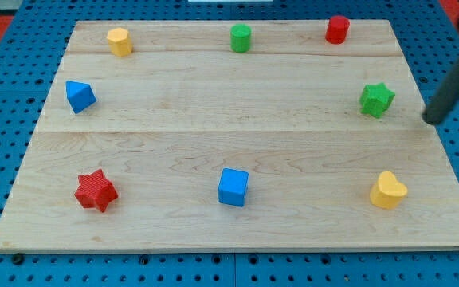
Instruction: Push the green star into the green circle
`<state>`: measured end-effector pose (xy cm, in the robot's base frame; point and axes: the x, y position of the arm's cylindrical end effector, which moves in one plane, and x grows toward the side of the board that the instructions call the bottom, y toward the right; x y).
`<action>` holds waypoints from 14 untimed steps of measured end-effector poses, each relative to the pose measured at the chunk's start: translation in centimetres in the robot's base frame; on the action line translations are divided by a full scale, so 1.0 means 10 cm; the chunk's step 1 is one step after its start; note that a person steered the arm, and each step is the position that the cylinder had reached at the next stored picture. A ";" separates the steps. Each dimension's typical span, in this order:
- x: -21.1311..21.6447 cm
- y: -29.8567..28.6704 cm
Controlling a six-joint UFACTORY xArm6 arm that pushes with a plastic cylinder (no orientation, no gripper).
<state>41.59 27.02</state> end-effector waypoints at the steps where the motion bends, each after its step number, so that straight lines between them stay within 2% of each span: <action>1: -0.02 -0.83; 2: -0.29 -0.96; 3: -0.21 -0.60; 4: -0.23 0.02; 5: -0.71 -0.61; 6: -0.72 -1.51; 7: -0.35 -1.26; 8: -0.43 -1.84; 9: -0.71 -2.50; 10: -0.78 -2.52; 11: -0.88 -2.24; 12: -1.27 -2.28; 13: -1.08 -1.37; 14: -1.65 -0.46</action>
<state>25.06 22.41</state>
